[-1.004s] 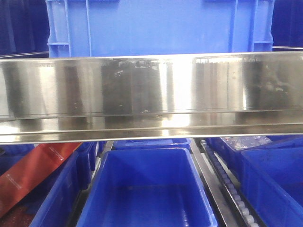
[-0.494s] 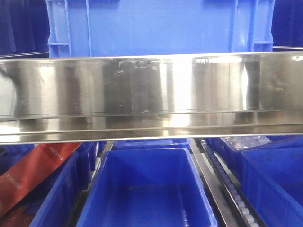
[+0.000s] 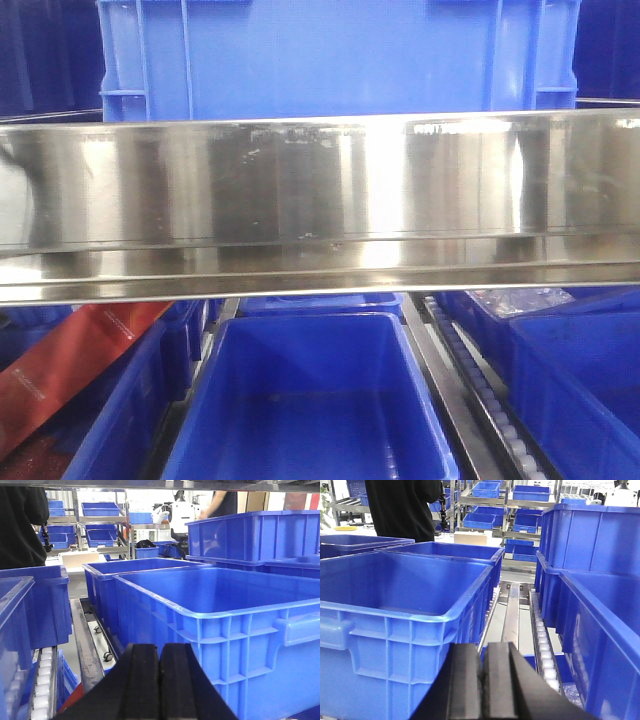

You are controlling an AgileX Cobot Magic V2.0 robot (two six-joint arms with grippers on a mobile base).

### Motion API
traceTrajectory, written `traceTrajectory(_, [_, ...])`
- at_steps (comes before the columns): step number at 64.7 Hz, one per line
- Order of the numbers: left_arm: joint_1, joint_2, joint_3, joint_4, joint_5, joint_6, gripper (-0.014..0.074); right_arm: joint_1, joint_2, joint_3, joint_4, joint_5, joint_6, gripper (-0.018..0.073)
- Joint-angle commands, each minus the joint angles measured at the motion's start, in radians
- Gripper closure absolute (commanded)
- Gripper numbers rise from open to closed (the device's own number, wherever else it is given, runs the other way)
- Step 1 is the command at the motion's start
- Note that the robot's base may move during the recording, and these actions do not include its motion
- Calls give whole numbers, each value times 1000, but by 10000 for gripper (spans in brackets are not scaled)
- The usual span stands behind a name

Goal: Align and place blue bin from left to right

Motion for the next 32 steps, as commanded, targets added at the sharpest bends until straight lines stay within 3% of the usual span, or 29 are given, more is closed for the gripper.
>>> traceTrajectory(1, [-4, -11, 4, -4, -24, -6, 708, -5, -7, 3, -8, -29, -6, 622])
traceTrajectory(6, [8, -39, 8, -24, 13, 43, 708, -5, -7, 3, -8, -29, -6, 622])
traceTrajectory(13, [68, -128, 43, -122, 81, 178, 708, -5, -7, 3, -8, -29, -6, 622])
traceTrajectory(32, [307, -466, 355, -141, 77, 183, 708, -5, -7, 3, -8, -29, -6, 622])
